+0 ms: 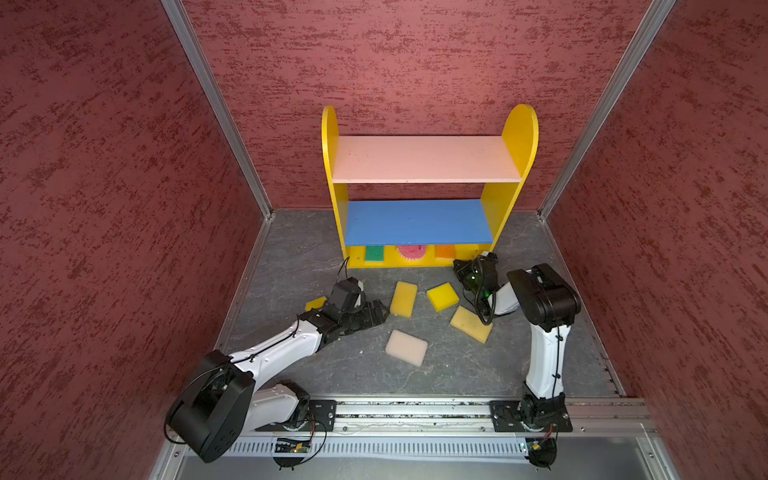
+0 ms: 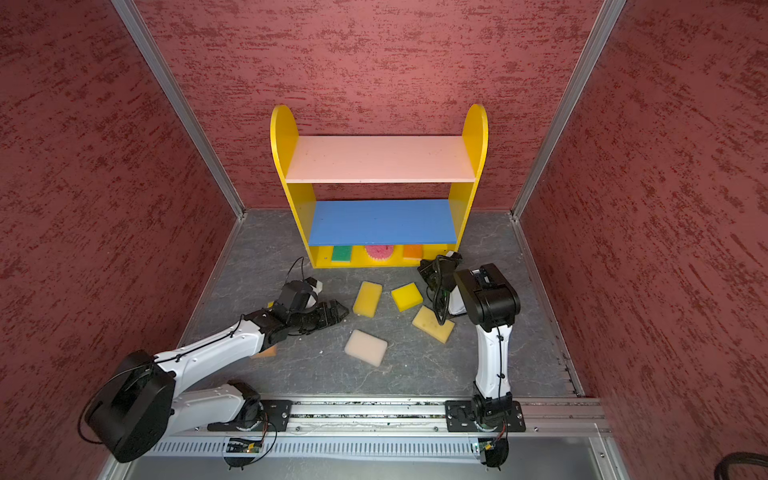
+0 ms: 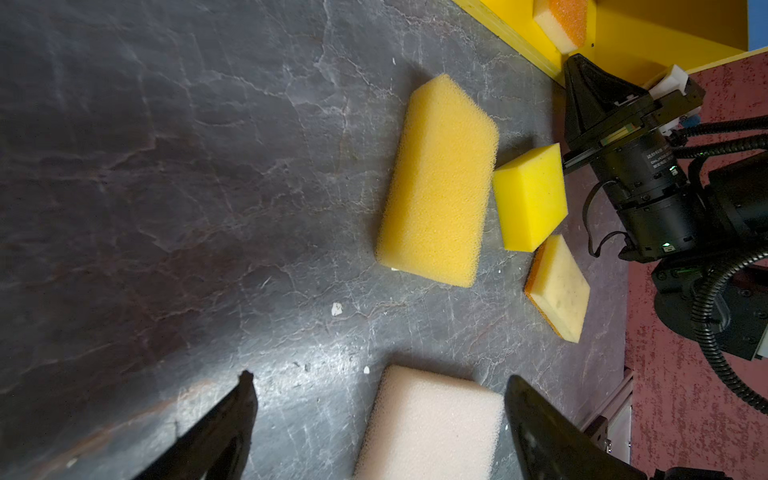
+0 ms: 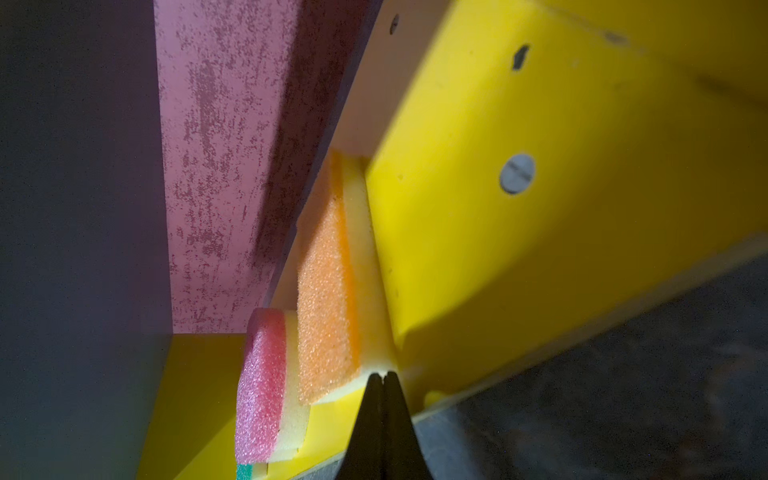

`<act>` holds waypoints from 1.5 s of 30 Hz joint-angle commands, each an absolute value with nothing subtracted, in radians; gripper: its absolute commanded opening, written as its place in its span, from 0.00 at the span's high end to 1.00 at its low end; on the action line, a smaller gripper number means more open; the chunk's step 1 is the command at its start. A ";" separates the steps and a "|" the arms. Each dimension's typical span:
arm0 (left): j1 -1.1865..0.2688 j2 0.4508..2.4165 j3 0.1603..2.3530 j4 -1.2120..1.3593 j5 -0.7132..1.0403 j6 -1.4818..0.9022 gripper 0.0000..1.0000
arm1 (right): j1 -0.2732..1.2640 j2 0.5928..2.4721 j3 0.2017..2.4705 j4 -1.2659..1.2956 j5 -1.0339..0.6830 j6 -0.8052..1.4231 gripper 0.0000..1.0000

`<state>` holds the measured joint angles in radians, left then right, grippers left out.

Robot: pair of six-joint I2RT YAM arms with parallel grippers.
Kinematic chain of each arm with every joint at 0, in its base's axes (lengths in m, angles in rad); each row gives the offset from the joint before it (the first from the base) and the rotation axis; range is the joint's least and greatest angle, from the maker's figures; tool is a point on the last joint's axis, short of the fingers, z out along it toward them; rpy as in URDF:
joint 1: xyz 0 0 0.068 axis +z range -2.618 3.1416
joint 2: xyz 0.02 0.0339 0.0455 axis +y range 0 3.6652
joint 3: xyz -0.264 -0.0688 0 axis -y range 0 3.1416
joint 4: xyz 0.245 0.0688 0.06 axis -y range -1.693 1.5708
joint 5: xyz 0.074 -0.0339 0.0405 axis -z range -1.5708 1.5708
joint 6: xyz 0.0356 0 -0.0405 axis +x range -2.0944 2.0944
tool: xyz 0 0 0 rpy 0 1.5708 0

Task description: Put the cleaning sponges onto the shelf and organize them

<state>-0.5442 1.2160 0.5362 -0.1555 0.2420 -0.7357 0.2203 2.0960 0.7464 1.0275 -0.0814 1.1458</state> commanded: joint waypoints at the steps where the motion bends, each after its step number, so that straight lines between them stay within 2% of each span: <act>1: -0.538 1.226 0.523 -0.128 0.252 -0.742 0.07 | 0.216 2.151 0.761 1.002 -0.027 1.187 1.00; 45: -0.550 1.299 0.583 -0.130 0.276 -0.753 0.05 | 0.189 2.172 0.778 0.965 0.043 1.192 1.00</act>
